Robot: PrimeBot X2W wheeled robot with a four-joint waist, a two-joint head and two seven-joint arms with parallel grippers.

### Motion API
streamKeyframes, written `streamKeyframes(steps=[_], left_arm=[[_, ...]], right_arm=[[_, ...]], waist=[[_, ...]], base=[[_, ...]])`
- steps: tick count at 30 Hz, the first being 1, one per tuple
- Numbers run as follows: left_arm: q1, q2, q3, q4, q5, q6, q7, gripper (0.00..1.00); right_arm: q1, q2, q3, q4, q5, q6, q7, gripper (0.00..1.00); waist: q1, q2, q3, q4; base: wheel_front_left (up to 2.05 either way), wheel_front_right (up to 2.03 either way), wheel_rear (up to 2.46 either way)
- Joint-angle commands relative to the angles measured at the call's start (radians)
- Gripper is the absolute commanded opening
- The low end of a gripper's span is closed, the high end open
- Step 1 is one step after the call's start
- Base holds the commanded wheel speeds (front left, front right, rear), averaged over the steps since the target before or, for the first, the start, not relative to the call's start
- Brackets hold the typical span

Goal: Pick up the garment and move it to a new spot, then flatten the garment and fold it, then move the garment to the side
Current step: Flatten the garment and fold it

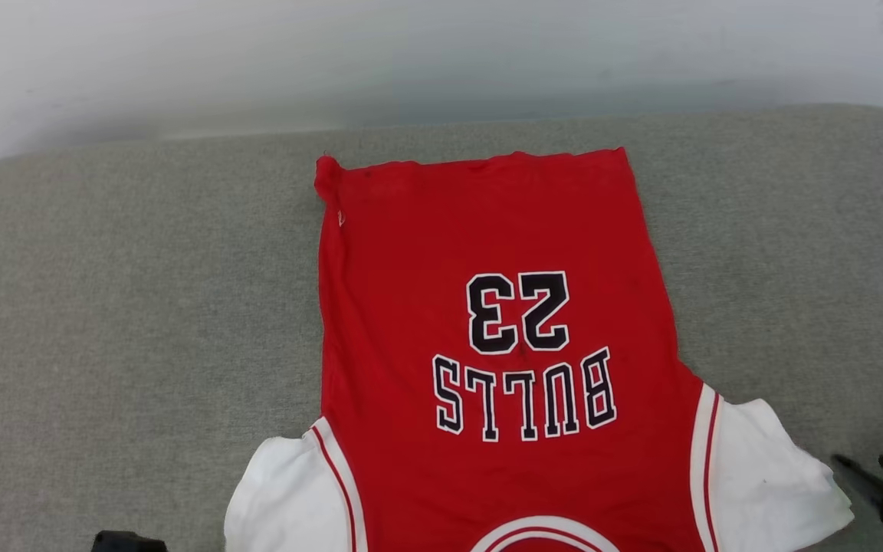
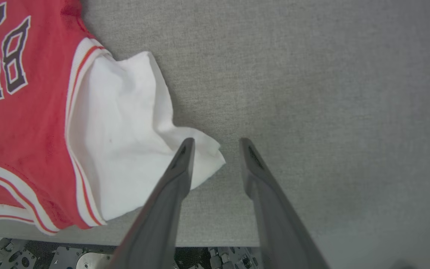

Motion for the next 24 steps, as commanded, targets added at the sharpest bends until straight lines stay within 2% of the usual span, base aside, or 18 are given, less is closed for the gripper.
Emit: streamKeyframes(steps=[1, 5, 10, 18, 21, 24], left_arm=[[-0.014, 0.0, -0.008, -0.026, -0.01, -0.015, 0.009, 0.0], [-0.015, 0.01, -0.02, -0.107, -0.016, -0.012, 0.042, 0.0], [-0.05, 0.019, -0.033, -0.197, 0.014, -0.011, 0.063, 0.0], [-0.139, 0.003, -0.072, -0.283, 0.071, -0.028, 0.084, 0.0], [-0.175, -0.018, -0.092, -0.295, 0.085, -0.037, 0.081, 0.0], [-0.199, -0.038, -0.107, -0.296, 0.094, -0.048, 0.07, 0.0]], right_arm=[[-0.03, -0.005, 0.008, -0.023, 0.016, 0.0, 0.006, 1.0], [-0.116, -0.015, 0.023, -0.094, 0.033, 0.0, 0.042, 1.0], [-0.31, -0.035, 0.055, -0.119, 0.019, 0.0, 0.135, 1.0], [-0.689, -0.046, 0.075, 0.036, -0.071, 0.0, 0.295, 1.0], [-0.798, -0.066, 0.07, 0.111, -0.137, 0.0, 0.28, 1.0], [-0.873, -0.068, 0.055, 0.194, -0.2, 0.0, 0.218, 1.0]], waist=[[0.0, 0.0, 0.028, 0.024], [0.0, 0.0, 0.088, 0.064], [0.0, 0.0, 0.18, 0.132], [0.0, 0.0, 0.316, 0.264], [0.0, 0.0, 0.352, 0.313], [0.0, 0.0, 0.379, 0.347]], base=[[0.0, 0.0, 0.0], [0.0, 0.0, 0.0], [0.0, 0.0, 0.0], [0.0, 0.0, 0.0], [0.0, 0.0, 0.0], [0.0, 0.0, 0.0]])
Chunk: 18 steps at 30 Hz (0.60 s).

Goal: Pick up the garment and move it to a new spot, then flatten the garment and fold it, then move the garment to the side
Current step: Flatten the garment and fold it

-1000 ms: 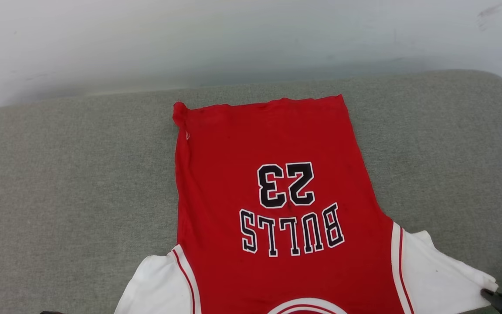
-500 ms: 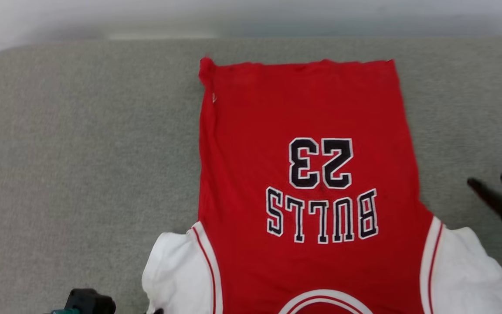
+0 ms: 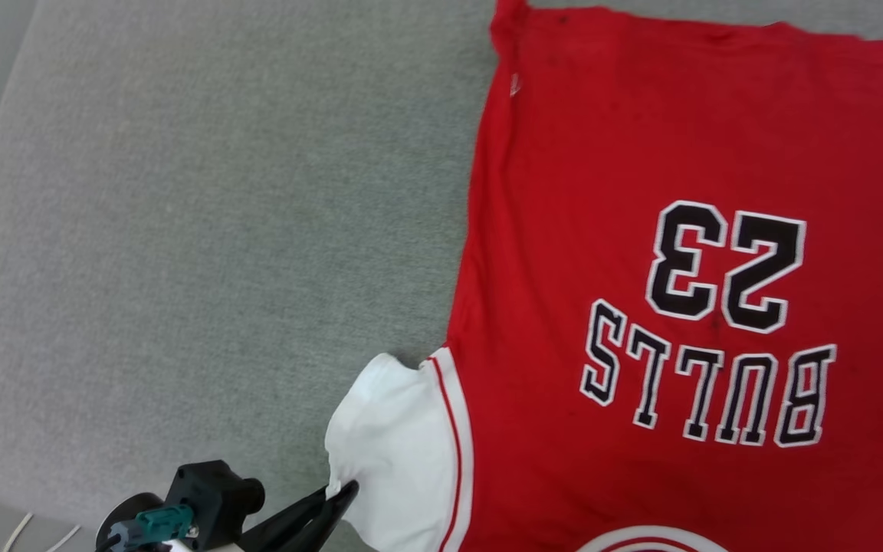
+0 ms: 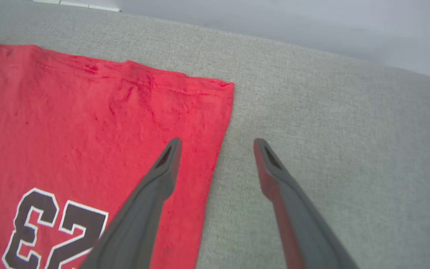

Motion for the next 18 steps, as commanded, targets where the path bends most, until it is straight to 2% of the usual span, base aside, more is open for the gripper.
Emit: streamKeyframes(steps=[1, 9, 15, 17, 18], left_arm=[[-0.022, -0.011, -0.005, 0.0, 0.008, -0.006, -0.009, 0.0], [-0.059, -0.045, -0.028, 0.025, 0.015, -0.024, -0.033, 0.0], [-0.072, -0.058, -0.04, 0.044, 0.018, -0.03, -0.043, 0.0], [-0.071, -0.06, -0.04, 0.05, 0.017, -0.027, -0.046, 0.0], [-0.074, -0.059, -0.038, 0.054, 0.018, -0.024, -0.044, 0.0]], right_arm=[[-0.029, 0.001, -0.007, 0.038, -0.025, -0.001, -0.024, 1.0], [-0.142, -0.007, -0.054, 0.223, -0.14, -0.001, -0.103, 1.0], [-0.15, 0.011, -0.062, 0.313, -0.176, -0.001, -0.066, 1.0], [-0.131, 0.019, -0.056, 0.333, -0.167, -0.001, -0.034, 0.16], [-0.116, 0.013, -0.054, 0.336, -0.16, -0.001, -0.026, 0.0]], waist=[[-0.0002, 0.0, 0.063, 0.066], [-0.0002, 0.0, 0.11, 0.124], [-0.0002, 0.0, 0.12, 0.141], [-0.0002, 0.0, 0.116, 0.139], [-0.0002, 0.0, 0.106, 0.132]], base=[[0.0, 0.0, 0.0], [0.0, 0.0, 0.0], [0.0, 0.0, 0.0], [0.0, 0.0, 0.0], [0.0, 0.0, 0.0]])
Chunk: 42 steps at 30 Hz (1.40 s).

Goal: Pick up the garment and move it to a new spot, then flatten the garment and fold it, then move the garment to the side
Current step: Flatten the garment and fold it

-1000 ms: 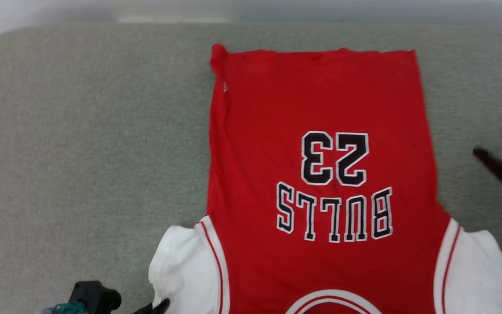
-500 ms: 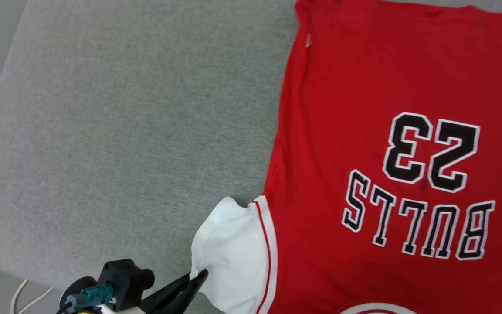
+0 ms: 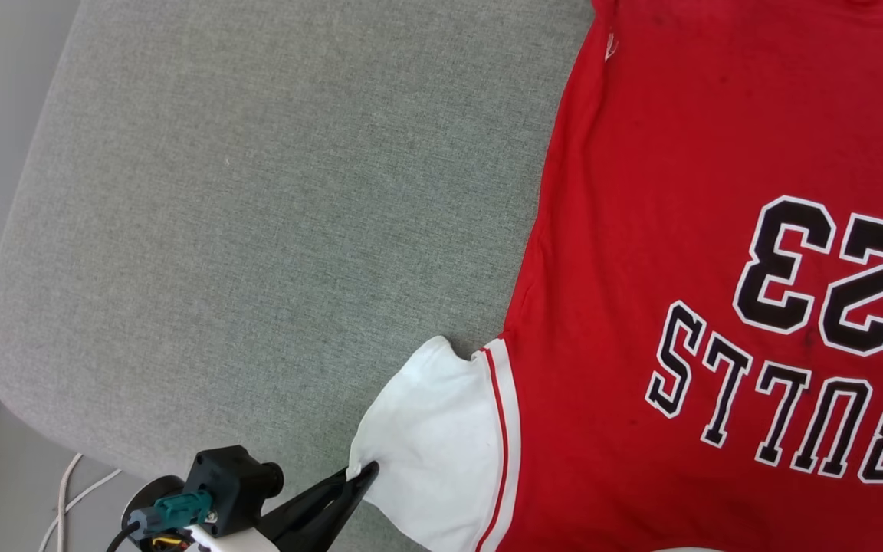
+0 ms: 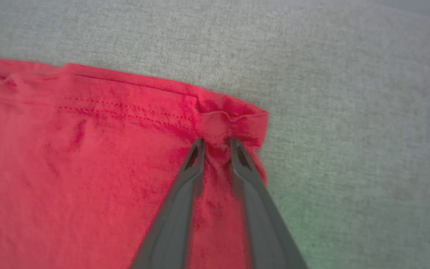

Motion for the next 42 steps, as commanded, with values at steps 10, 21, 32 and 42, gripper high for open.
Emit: streamKeyframes(steps=[10, 21, 32, 42], left_arm=[[-0.008, 0.012, 0.016, 0.014, 0.005, 0.022, -0.003, 0.0], [0.045, 0.021, 0.049, 0.049, -0.011, 0.067, -0.016, 0.0], [0.104, 0.008, 0.071, 0.096, -0.025, 0.109, -0.057, 0.0], [0.106, -0.02, 0.072, 0.124, -0.018, 0.127, -0.093, 0.0]], right_arm=[[0.15, 0.012, 0.017, 0.033, 0.033, 0.0, 0.002, 0.0], [0.413, 0.009, 0.099, -0.064, 0.172, 0.0, 0.003, 0.0], [0.731, 0.011, 0.075, -0.286, 0.319, 0.0, 0.015, 0.0], [1.027, 0.067, 0.01, -0.427, 0.339, 0.0, 0.015, 0.0]], waist=[[-0.0001, 0.0, -0.109, -0.083], [-0.0001, 0.0, -0.295, -0.228], [-0.0001, 0.0, -0.422, -0.342], [-0.0001, 0.0, -0.471, -0.378]], base=[[0.0, 0.0, 0.0], [0.0, 0.0, 0.0], [0.0, 0.0, 0.0], [0.0, 0.0, 0.0]])
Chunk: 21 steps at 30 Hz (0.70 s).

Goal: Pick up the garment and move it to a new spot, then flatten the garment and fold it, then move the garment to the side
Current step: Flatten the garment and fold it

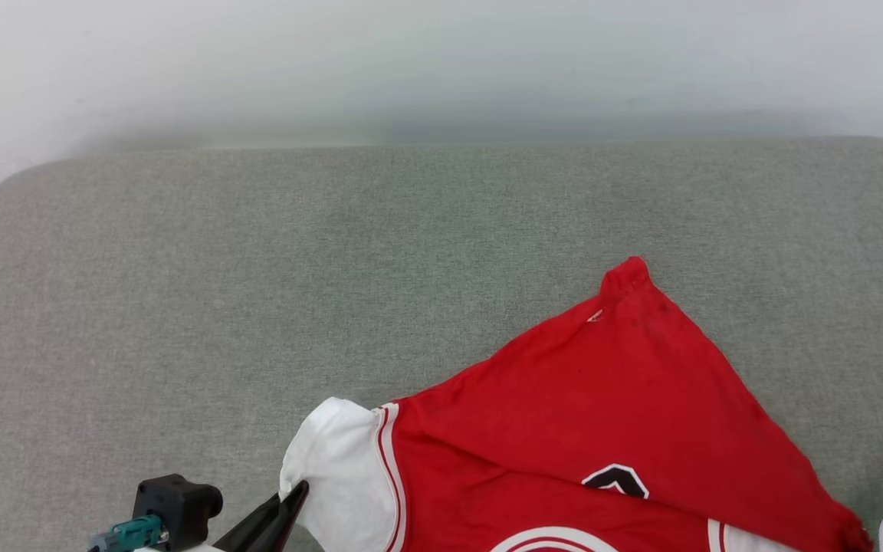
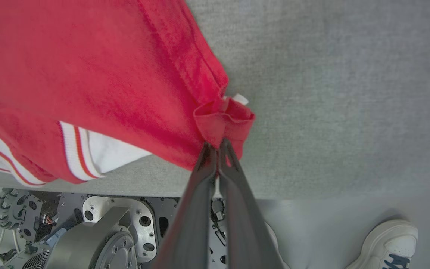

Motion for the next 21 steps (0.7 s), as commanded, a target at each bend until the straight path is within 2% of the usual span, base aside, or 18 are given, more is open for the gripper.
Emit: streamKeyframes(steps=[1, 9, 10, 11, 21], left_arm=[[0.002, -0.004, -0.001, 0.002, 0.005, 0.004, -0.007, 0.0], [-0.004, 0.0, 0.001, 0.002, 0.006, 0.004, -0.014, 0.0], [-0.005, 0.001, 0.002, 0.001, 0.007, 0.004, -0.015, 0.0], [-0.006, 0.002, 0.001, -0.001, 0.007, 0.004, -0.015, 0.0], [-0.03, 0.005, -0.008, -0.021, 0.016, -0.003, -0.016, 0.0]], right_arm=[[0.021, 0.012, -0.006, -0.006, -0.001, 0.0, -0.004, 0.0], [0.047, 0.019, 0.003, -0.005, 0.004, 0.0, -0.016, 0.0], [0.036, 0.008, 0.007, -0.015, 0.006, 0.0, -0.028, 0.11], [0.024, -0.001, 0.008, -0.02, 0.006, 0.0, -0.038, 1.0], [-0.14, -0.078, 0.088, -0.154, 0.096, 0.0, 0.005, 1.0]], waist=[[0.0002, -0.0001, -0.005, -0.005], [0.0002, -0.0001, -0.004, -0.009], [0.0002, -0.0001, -0.002, -0.008], [0.0002, -0.0001, 0.0, -0.006], [0.0002, -0.0001, 0.044, 0.034]], base=[[0.0, 0.0, 0.0], [0.0, 0.0, 0.0], [0.0, 0.0, 0.0], [0.0, 0.0, 0.0], [0.0, 0.0, 0.0]])
